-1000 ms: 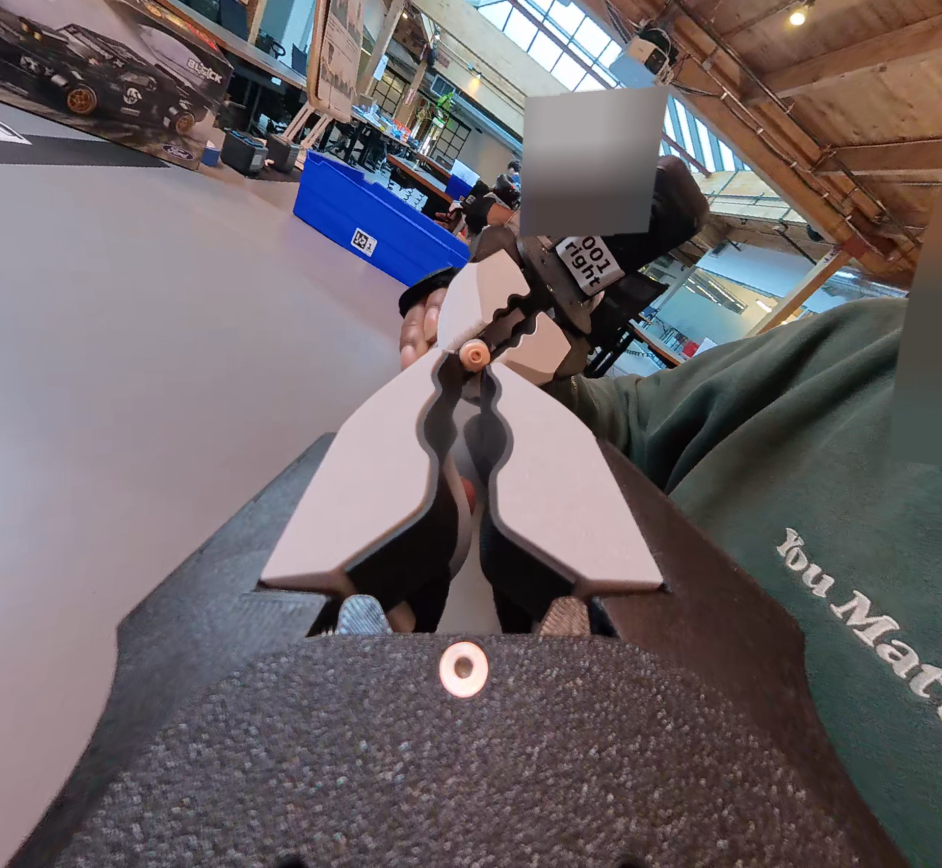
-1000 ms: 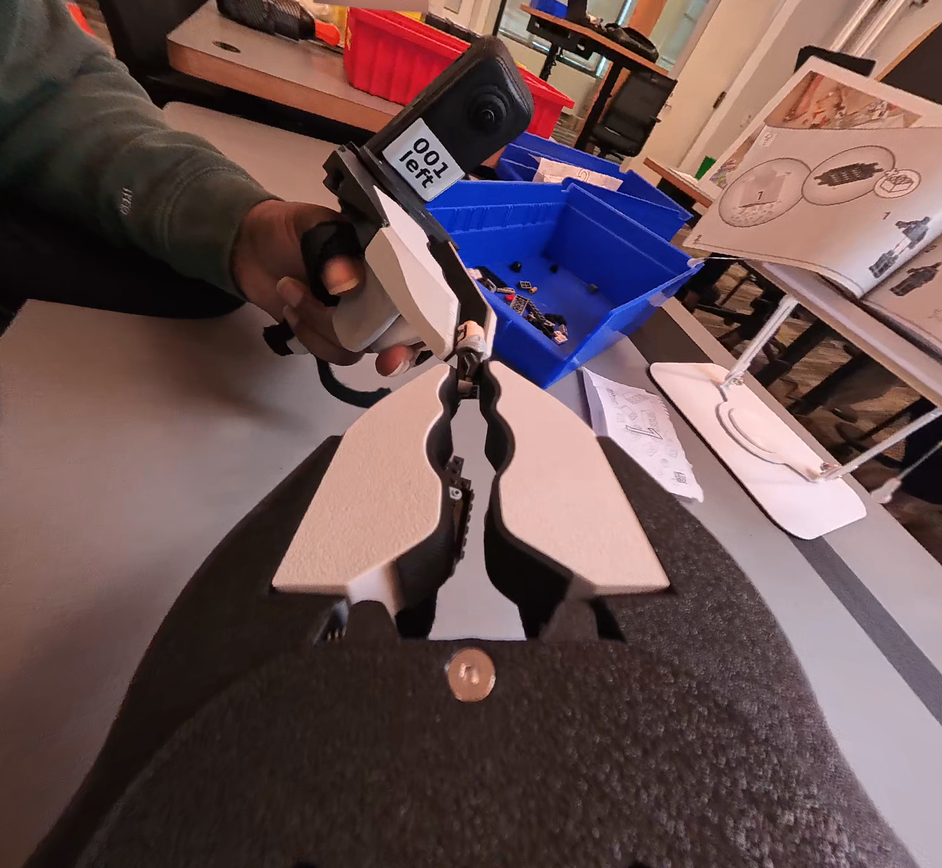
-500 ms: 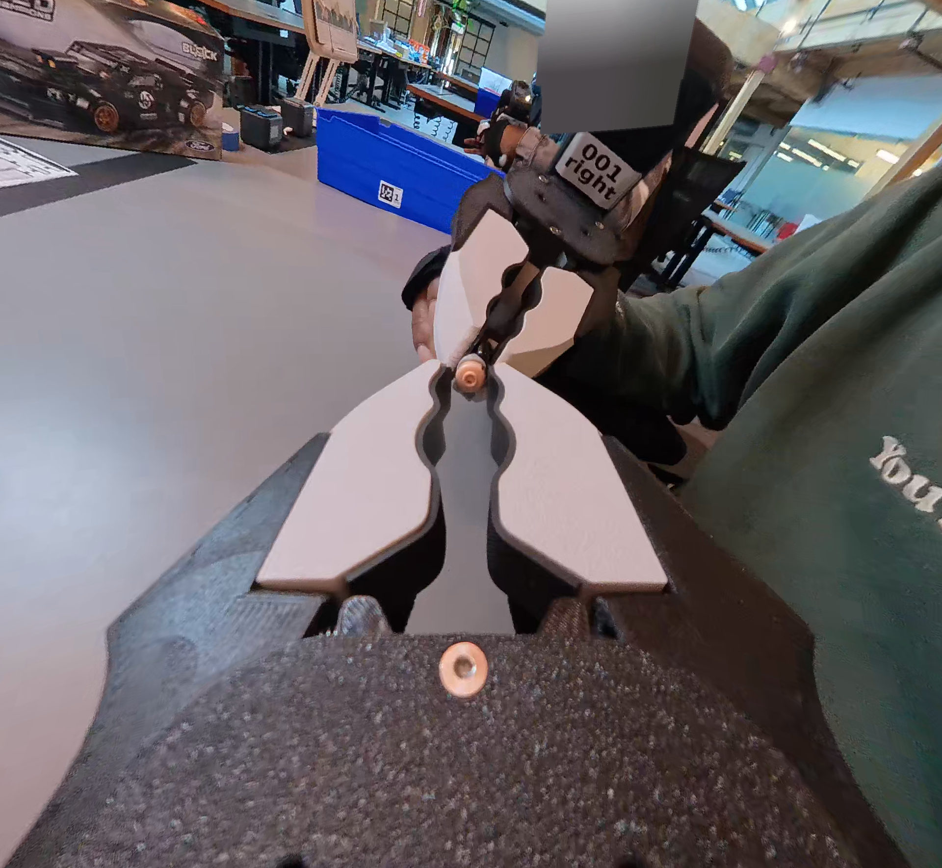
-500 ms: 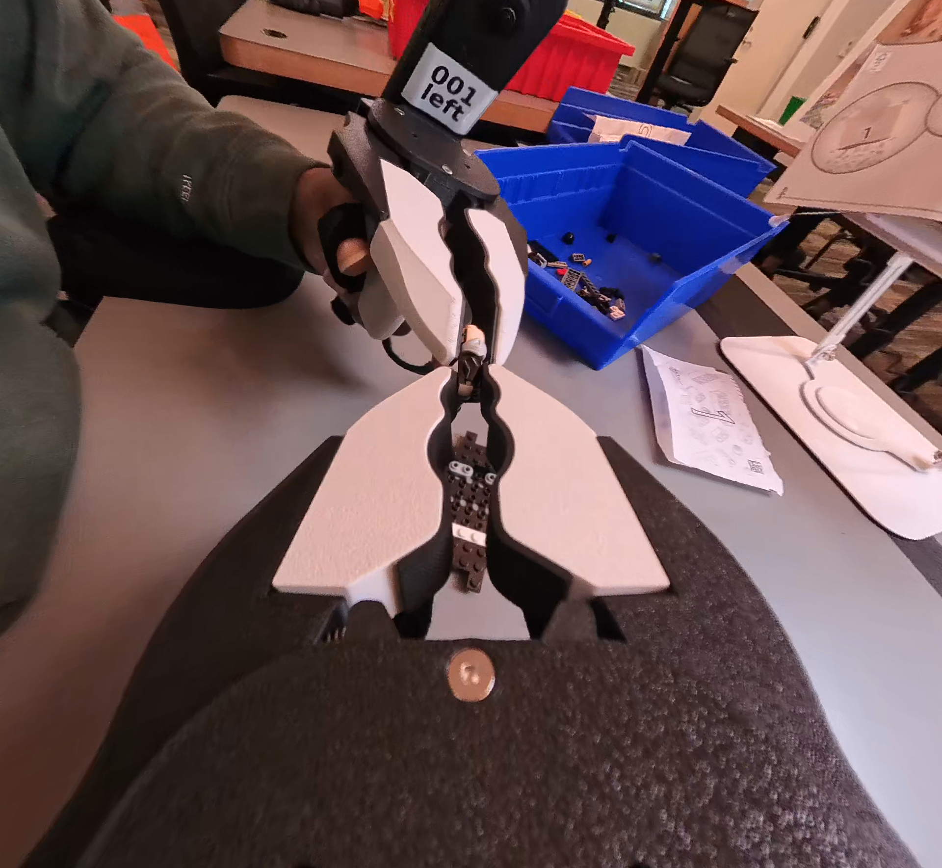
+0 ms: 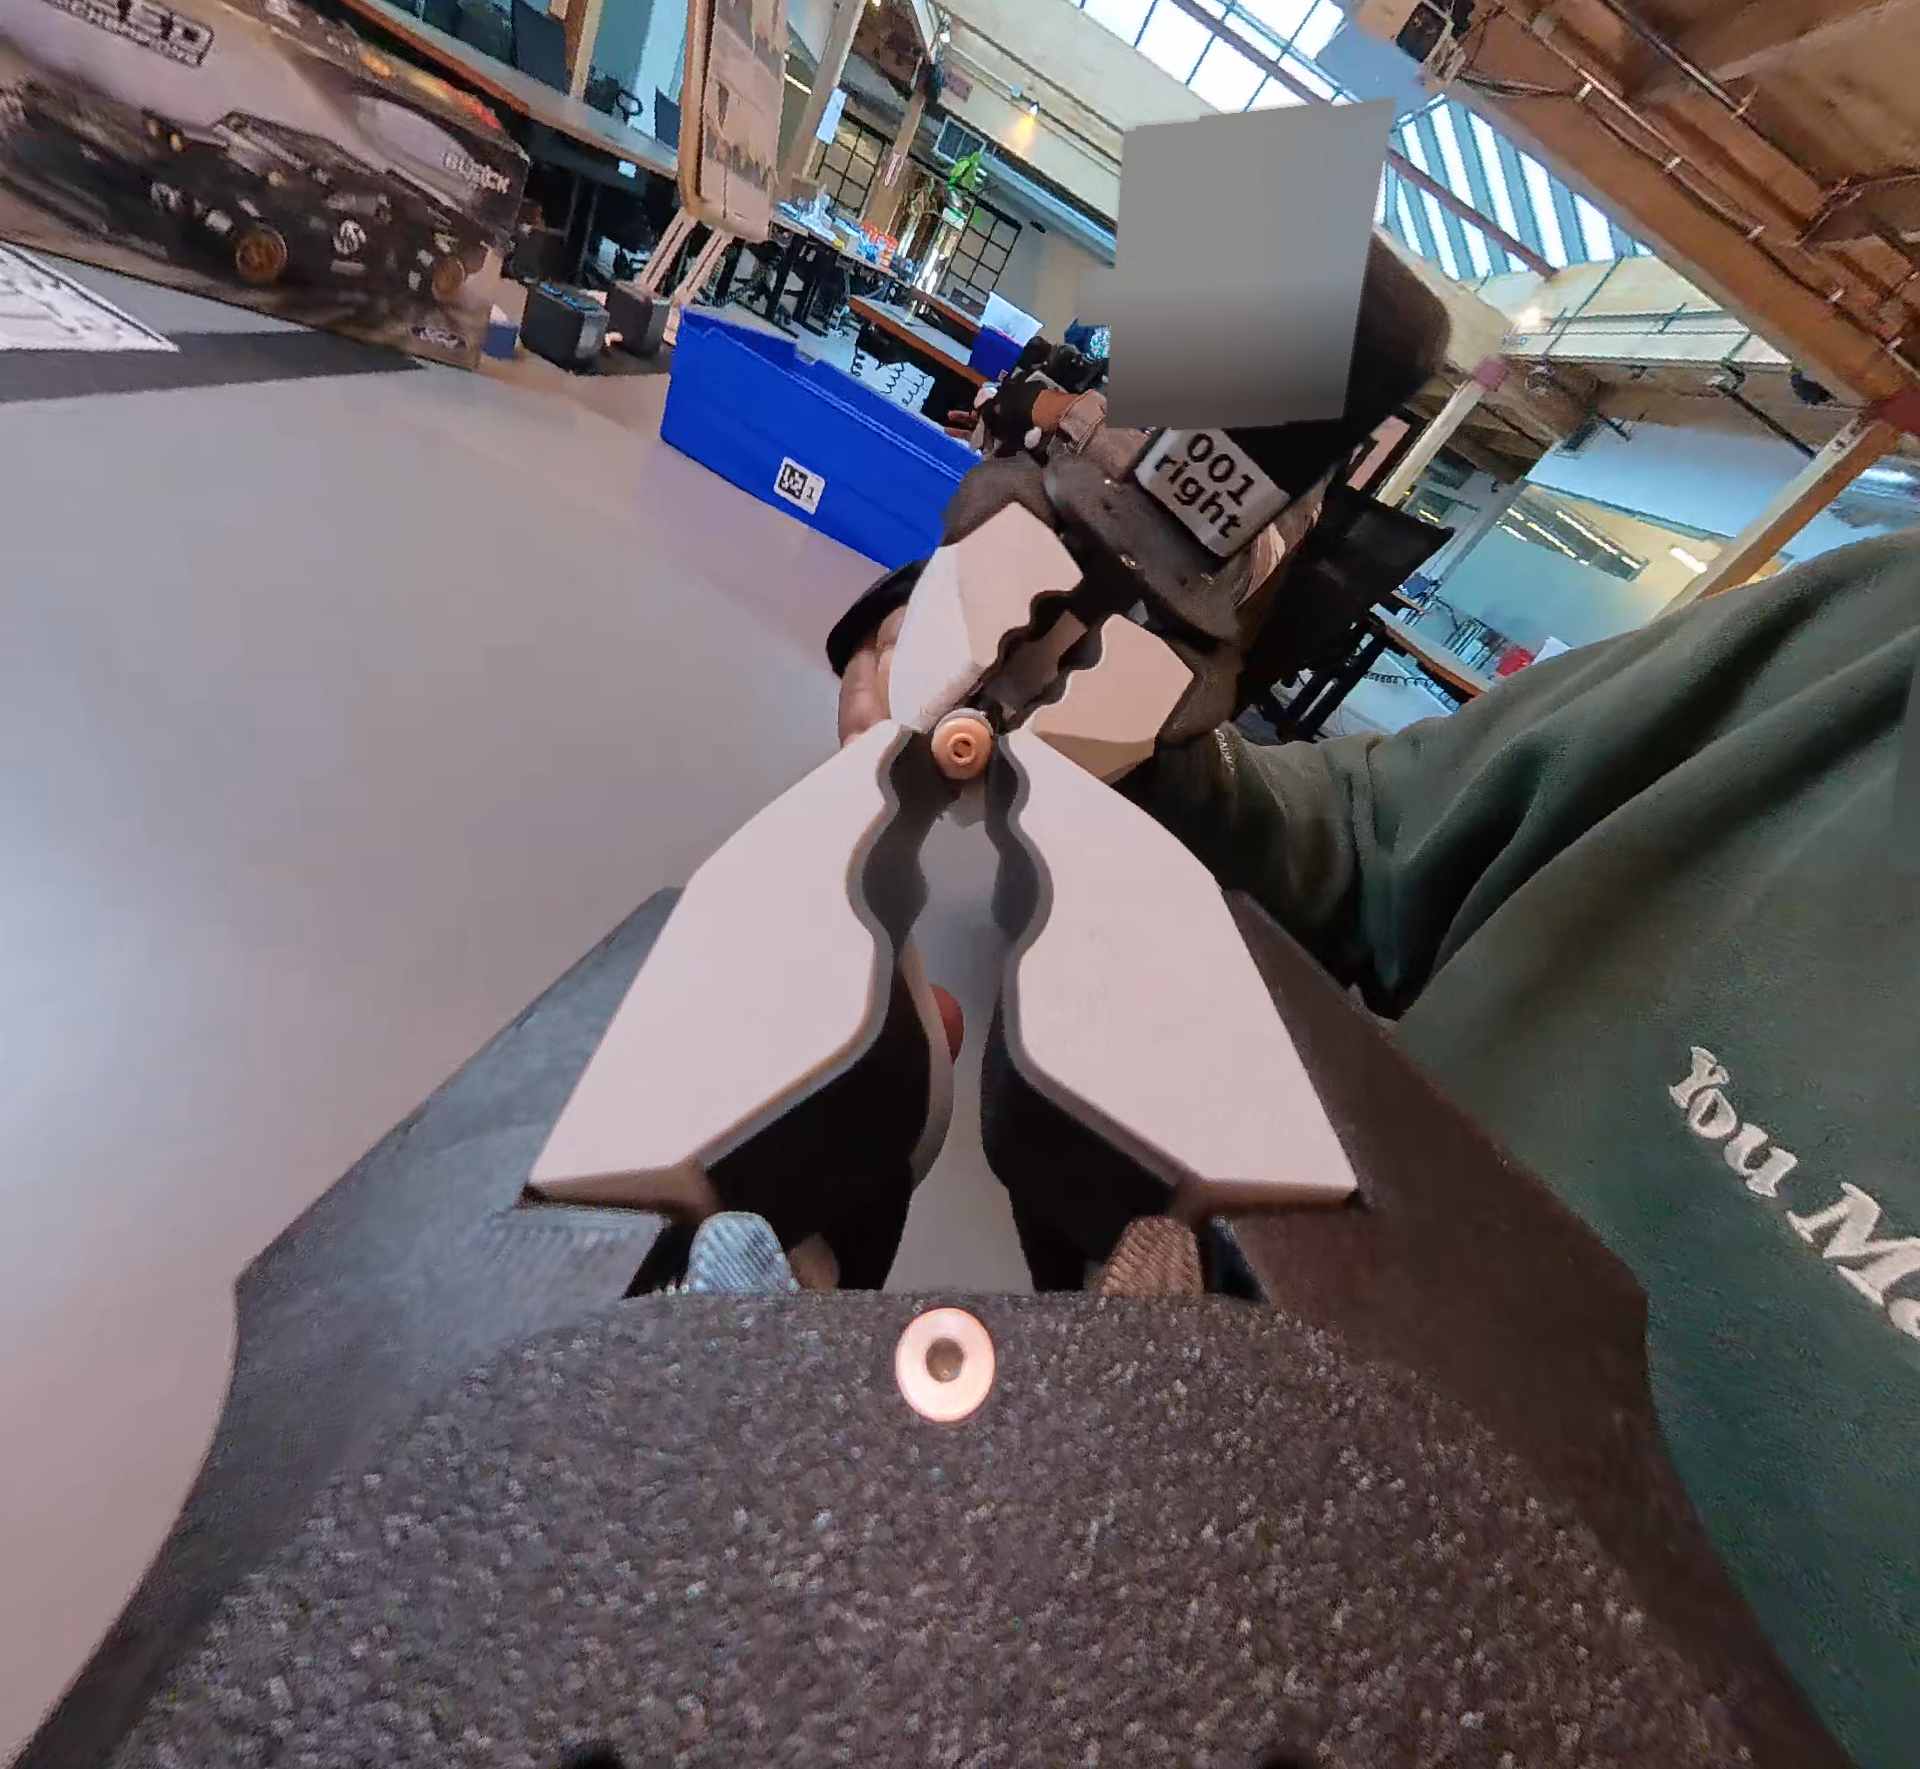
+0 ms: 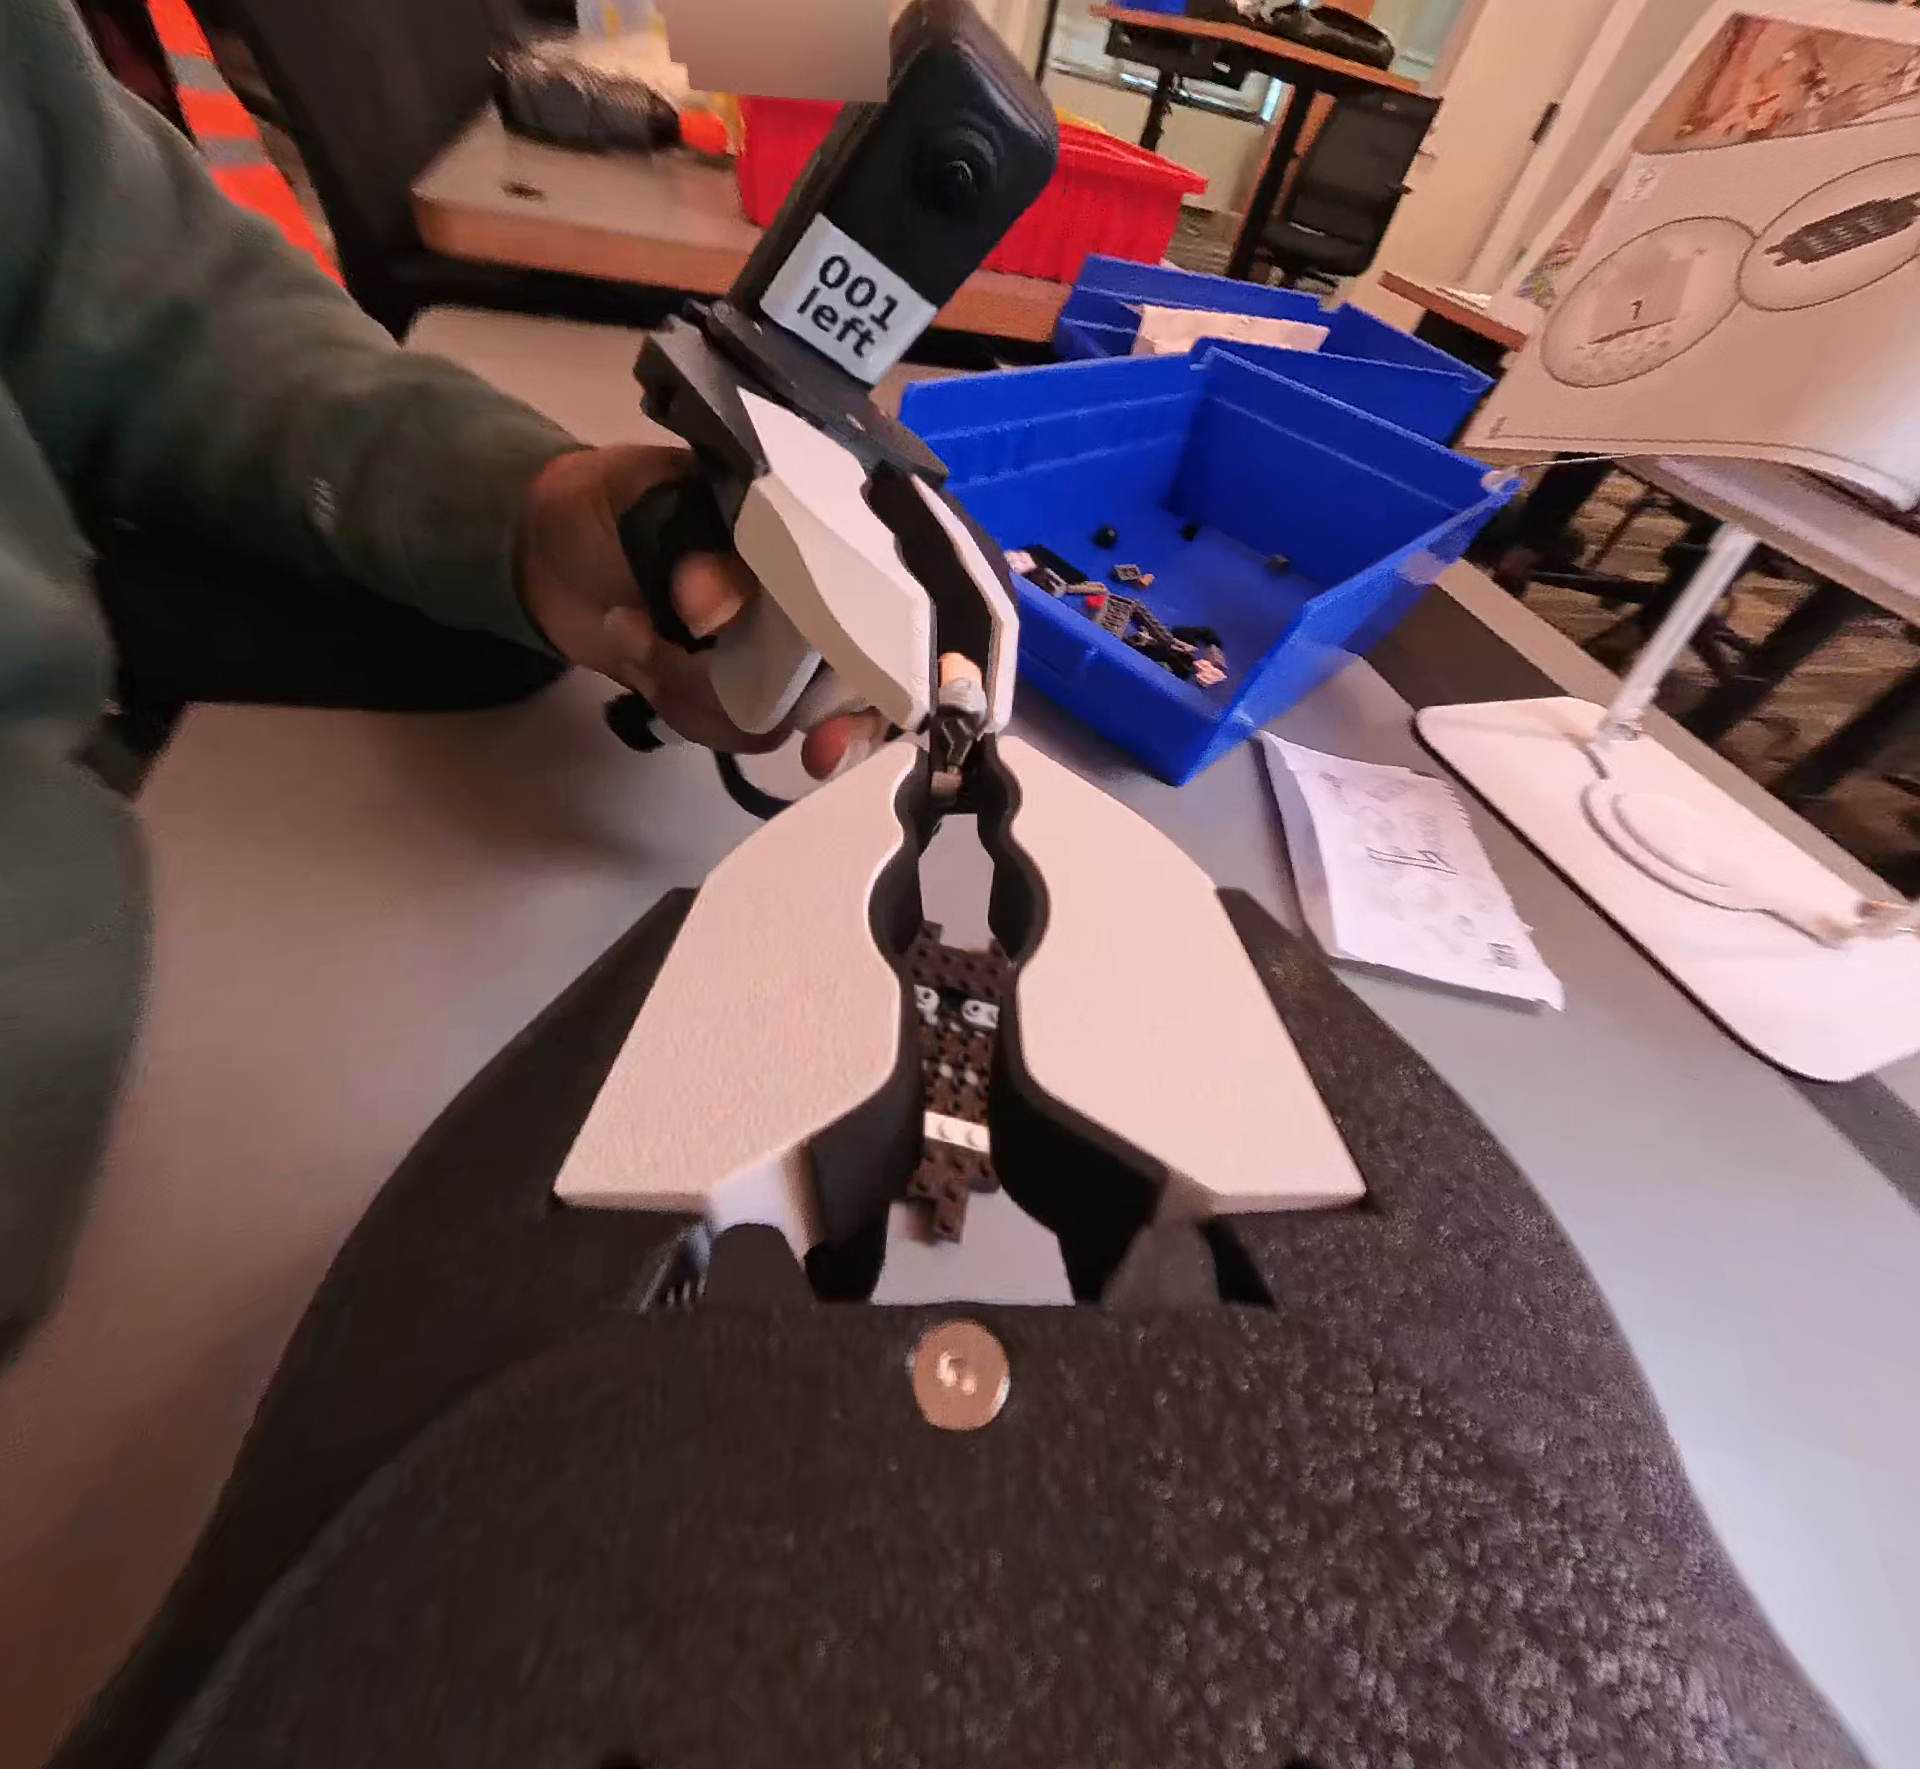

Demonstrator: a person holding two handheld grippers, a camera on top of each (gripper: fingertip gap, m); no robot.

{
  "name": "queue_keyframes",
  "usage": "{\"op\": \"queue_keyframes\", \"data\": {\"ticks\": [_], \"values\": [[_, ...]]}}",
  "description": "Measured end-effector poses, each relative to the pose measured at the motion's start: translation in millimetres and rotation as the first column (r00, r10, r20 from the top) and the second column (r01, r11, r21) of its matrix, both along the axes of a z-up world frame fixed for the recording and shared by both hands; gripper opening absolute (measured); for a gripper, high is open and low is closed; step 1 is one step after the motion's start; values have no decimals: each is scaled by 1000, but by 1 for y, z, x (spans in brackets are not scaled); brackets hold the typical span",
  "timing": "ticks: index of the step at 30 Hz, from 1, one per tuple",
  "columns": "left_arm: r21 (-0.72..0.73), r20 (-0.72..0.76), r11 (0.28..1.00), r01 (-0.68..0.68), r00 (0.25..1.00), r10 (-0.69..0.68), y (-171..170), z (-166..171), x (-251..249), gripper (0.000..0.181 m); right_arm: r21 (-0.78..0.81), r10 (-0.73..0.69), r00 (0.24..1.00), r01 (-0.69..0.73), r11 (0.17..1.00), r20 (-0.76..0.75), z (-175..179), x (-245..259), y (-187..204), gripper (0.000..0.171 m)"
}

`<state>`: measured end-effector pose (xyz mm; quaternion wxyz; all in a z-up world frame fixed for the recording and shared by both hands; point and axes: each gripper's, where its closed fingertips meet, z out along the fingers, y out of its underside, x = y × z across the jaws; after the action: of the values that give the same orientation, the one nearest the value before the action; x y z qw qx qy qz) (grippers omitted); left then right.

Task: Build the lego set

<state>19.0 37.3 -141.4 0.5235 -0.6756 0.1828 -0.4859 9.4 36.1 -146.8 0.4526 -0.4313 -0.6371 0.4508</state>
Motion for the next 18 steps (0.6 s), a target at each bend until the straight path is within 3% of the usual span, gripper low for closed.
{"op": "queue_keyframes", "data": {"ticks": [3,4,5,6,8,11,15,18], "values": [[16,27,1000,-4,1000,4,-2,5,-1,12,-12,-23,999,23,1000,25,-4,3,8,8],[62,191,997,-45,981,32,-3,34,-21,11,52,-109,990,105,993,91,-22,10,32,8],[104,268,989,-101,961,70,-4,60,-50,10,-54,-109,992,113,992,68,-21,17,43,8],[154,195,971,-183,969,151,-3,67,-71,11,-179,-74,997,71,981,-14,-2,20,41,8],[135,-8,970,-204,978,207,3,39,-68,11,-111,-42,997,35,993,-62,15,8,24,8],[112,-96,979,-171,979,182,8,12,-54,11,-91,-16,1000,15,996,-3,-1,-6,14,8],[215,-254,963,-162,943,215,11,2,-51,11,-159,-20,1000,21,987,8,-11,-1,18,8],[257,-365,957,-132,904,223,10,-14,-42,11,-103,-11,999,15,995,45,-22,-3,14,8]]}}
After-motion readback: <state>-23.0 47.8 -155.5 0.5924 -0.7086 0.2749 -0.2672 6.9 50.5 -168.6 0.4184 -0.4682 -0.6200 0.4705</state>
